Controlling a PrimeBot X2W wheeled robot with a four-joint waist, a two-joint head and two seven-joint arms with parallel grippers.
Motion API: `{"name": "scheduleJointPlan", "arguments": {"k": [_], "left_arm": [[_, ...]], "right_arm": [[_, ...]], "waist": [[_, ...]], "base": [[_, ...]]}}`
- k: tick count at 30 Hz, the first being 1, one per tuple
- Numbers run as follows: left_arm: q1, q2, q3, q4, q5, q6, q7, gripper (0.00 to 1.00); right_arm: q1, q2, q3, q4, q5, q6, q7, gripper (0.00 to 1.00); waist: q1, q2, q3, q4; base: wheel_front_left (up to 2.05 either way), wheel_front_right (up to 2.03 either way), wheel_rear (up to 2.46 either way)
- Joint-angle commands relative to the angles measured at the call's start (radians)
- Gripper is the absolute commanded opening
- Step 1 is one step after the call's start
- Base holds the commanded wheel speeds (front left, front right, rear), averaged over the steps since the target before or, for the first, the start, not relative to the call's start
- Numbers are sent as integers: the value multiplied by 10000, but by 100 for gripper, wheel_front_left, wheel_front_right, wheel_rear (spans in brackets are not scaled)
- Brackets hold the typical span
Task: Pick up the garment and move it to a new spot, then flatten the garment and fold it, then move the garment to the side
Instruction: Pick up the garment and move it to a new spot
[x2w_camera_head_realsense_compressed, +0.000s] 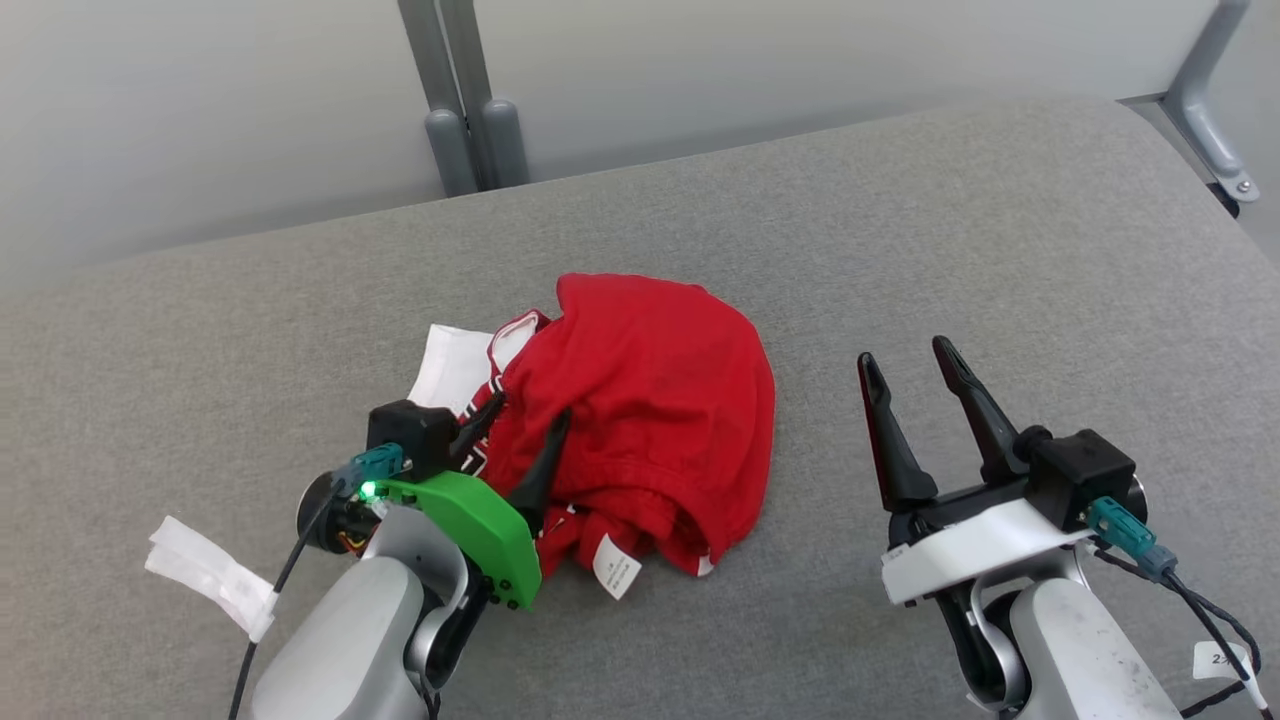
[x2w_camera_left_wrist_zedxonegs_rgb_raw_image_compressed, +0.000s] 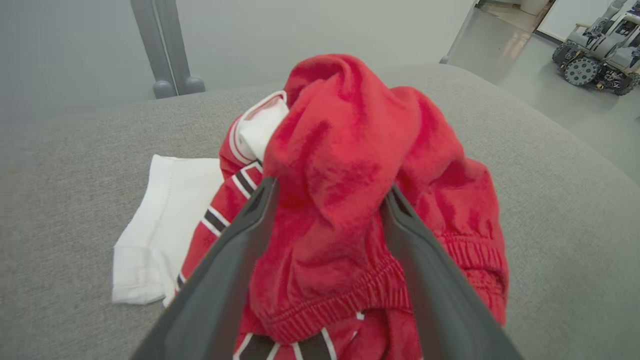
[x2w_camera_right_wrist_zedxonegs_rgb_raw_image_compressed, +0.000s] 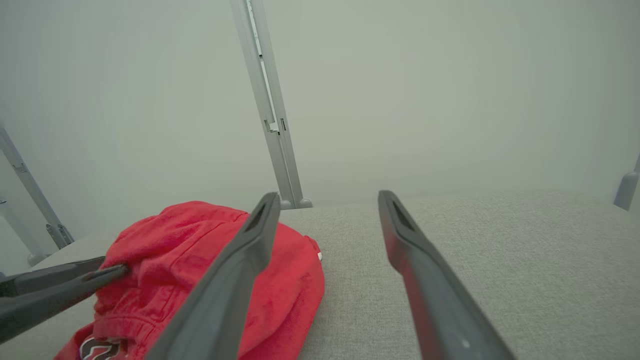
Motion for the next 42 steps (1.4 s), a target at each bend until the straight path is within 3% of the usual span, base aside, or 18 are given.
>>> {"name": "scheduleJointPlan", "arguments": {"k": [1, 9, 12, 16, 26, 32, 42], "left_arm": [[46, 75, 90, -133, 68, 64, -188, 100], [1074, 550, 696, -1318, 58, 871, -1314, 100], [1779, 694, 1266, -1963, -38, 1411, -1840, 100], [2754, 794, 1779, -2675, 129, 1783, -2120, 100], [3228, 539, 1769, -3343, 558, 1408, -2194, 100], [2682, 330, 1048, -3202, 342, 893, -1079, 100], [1758, 42, 732, -2225, 325, 975, -160, 100]], "right_arm": [[133, -19, -22, 31, -64, 4, -30, 100], [245, -19, -150, -25, -132, 4, -30, 100], [335, -19, -226, -96, -133, 4, -30, 100], [431, -17, -283, -192, -89, 4, -30, 100], [423, -94, -292, -243, -179, 4, -30, 100], [226, -87, -212, -222, -136, 4, -30, 100], [22, -41, -106, -191, 30, 4, -30, 100]], "waist": [[0, -1, -229, 307], [0, -1, -430, 759], [0, -1, -439, 806], [0, -1, -345, 834], [0, -1, -172, 828], [0, -1, -48, 582], [0, -1, 183, -191]], "base": [[0, 0, 0], [0, 0, 0], [0, 0, 0], [0, 0, 0], [0, 0, 0], [0, 0, 0], [0, 0, 0]]}}
